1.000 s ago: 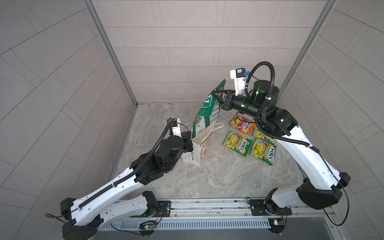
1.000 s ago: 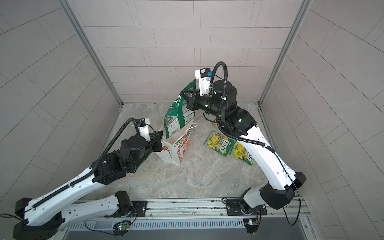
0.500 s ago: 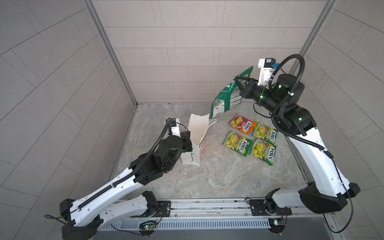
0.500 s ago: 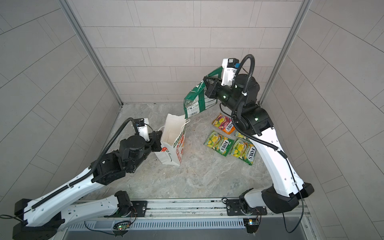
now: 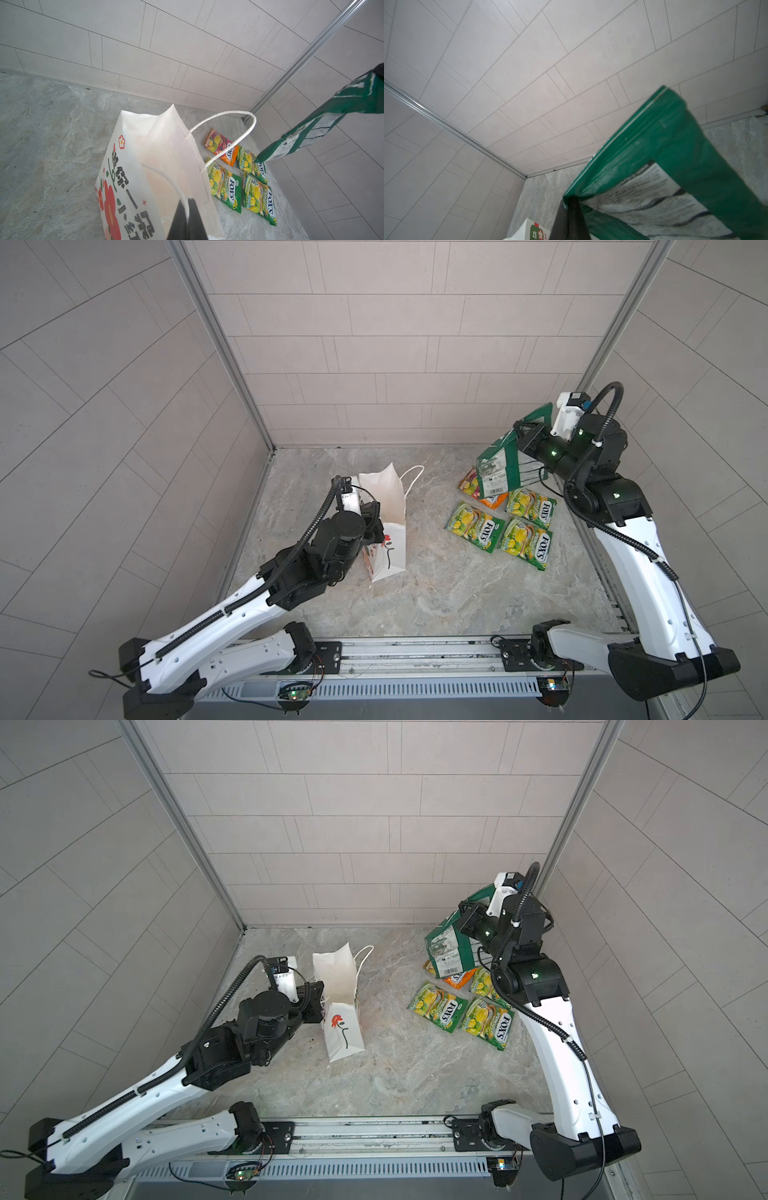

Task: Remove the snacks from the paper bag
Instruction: 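Lift the crisps bag up and away while the left gripper sets the paper bag upright, then lower the crisps bag onto the table nearer the robot and open the right gripper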

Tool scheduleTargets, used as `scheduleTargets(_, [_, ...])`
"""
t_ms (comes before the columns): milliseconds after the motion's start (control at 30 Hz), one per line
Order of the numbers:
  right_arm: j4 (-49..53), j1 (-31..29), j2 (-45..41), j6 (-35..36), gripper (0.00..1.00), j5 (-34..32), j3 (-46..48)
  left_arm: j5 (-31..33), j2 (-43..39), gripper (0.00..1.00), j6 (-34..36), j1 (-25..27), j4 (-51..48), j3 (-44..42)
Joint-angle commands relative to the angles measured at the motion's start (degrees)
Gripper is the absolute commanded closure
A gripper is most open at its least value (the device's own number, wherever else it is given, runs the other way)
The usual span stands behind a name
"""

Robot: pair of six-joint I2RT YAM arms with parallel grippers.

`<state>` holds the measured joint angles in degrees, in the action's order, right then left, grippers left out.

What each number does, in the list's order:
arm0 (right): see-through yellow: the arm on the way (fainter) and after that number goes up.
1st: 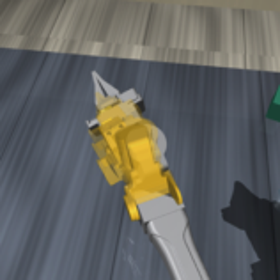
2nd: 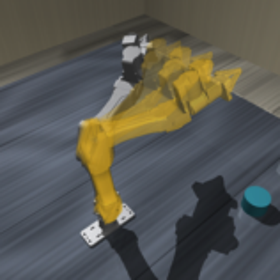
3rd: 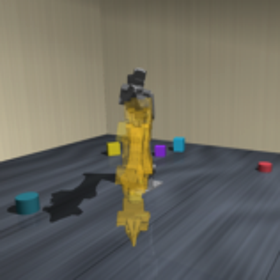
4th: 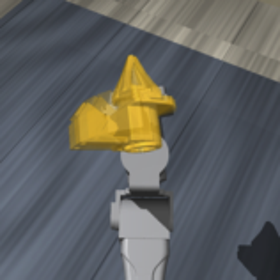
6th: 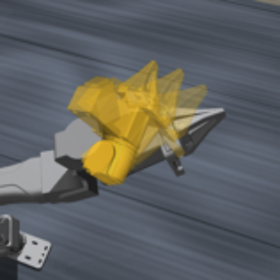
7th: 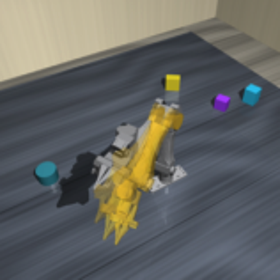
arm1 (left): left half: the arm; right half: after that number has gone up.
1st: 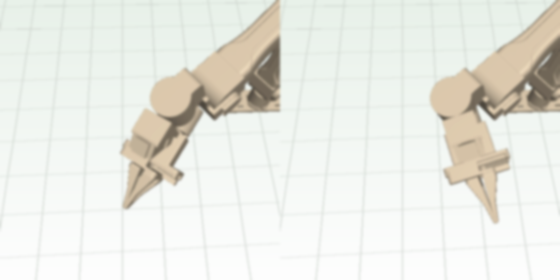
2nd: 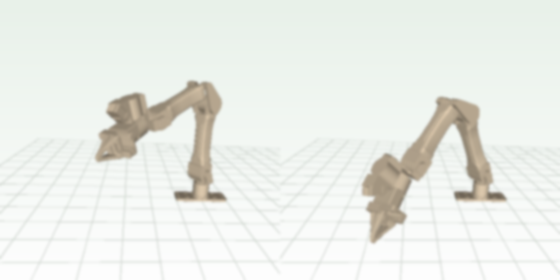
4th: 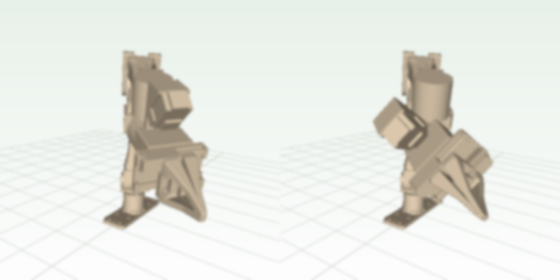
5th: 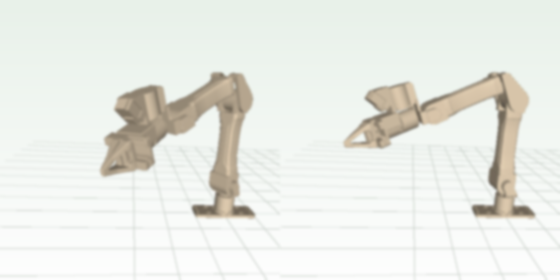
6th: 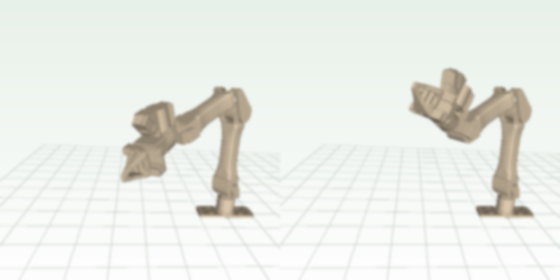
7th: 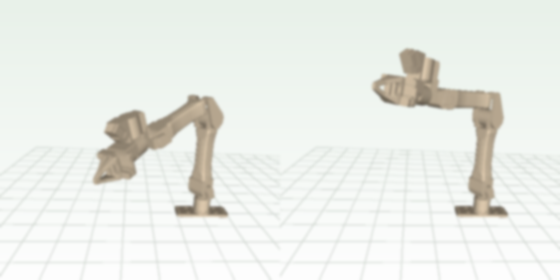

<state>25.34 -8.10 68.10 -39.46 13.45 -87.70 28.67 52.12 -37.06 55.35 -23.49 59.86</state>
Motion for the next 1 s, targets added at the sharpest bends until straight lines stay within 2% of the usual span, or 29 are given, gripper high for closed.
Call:
scheduleTargets(0, [-0.1,0.3,-3.0,1.7,1.00,4.9,3.4,1.0,-1.0,1.00,0.7,-0.3,-0.7,-0.4])
scheduleTargets(267, [2.1,0.3,-6.5,5.5,1.00,13.5,14.2,1.0,-1.6,1.00,1.4,-0.3,-0.1,-0.8])
scheduleTargets(533, [-0.2,-1.3,-8.2,6.1,1.00,22.3,22.4,1.4,-1.8,1.00,1.4,-0.4,0.3,-1.2])
scheduleTargets(733, [-2.4,-4.7,-9.8,6.2,1.00,23.5,27.5,1.8,-2.1,1.00,1.7,-0.4,0.4,-1.3])
scheduleTargets(967, [-6.1,-11.8,-9.2,6.0,1.00,22.3,30.3,1.5,-2.4,1.00,1.8,-0.4,0.9,-1.9])
